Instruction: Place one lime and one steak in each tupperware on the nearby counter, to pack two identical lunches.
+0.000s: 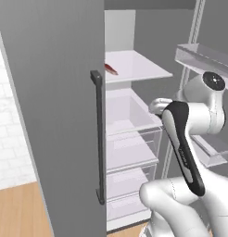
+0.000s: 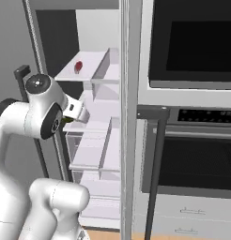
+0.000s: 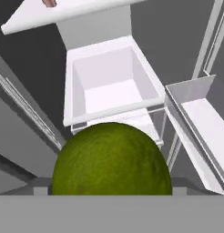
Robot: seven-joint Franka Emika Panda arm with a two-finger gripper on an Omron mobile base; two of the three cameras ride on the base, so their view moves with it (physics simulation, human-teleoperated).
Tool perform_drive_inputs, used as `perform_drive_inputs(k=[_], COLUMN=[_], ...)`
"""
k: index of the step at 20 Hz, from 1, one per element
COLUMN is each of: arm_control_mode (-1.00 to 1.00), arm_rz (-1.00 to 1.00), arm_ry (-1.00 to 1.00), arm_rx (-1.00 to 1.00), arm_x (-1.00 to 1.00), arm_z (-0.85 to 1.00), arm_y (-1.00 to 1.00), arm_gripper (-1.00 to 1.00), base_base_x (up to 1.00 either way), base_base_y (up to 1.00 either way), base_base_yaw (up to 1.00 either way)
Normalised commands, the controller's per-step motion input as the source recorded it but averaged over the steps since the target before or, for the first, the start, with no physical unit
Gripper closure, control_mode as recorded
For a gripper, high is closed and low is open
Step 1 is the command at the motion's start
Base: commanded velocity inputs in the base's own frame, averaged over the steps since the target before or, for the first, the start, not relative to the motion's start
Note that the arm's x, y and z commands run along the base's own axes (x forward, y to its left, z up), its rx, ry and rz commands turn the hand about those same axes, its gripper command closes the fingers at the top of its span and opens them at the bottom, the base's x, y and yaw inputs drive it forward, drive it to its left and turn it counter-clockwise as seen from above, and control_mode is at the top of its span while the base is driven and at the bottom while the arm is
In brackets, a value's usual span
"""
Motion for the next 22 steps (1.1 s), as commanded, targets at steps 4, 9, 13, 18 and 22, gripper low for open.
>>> perform_drive_inputs(k=[4,9,13,18,22], arm_control_mode=[1.0,1.0,1.0,1.0,1.0], arm_rz=[0.0,0.0,0.0,0.0,0.0], arm_ry=[0.0,0.0,0.0,0.0,0.0], arm_rx=[0.0,0.0,0.0,0.0,0.0], arm_x=[0.0,0.0,0.0,0.0,0.0], arm_z=[0.0,0.0,0.0,0.0,0.0], arm_y=[0.0,0.0,0.0,0.0,0.0], arm_gripper=[1.0,1.0,1.0,1.0,1.0], base_base_x=[-1.0,-1.0,-1.0,-0.43,0.34], base_base_y=[0.0,-0.15,-0.54,-1.0,-1.0], base_base_yaw=[0.2,0.02,-0.04,-0.25,-0.29])
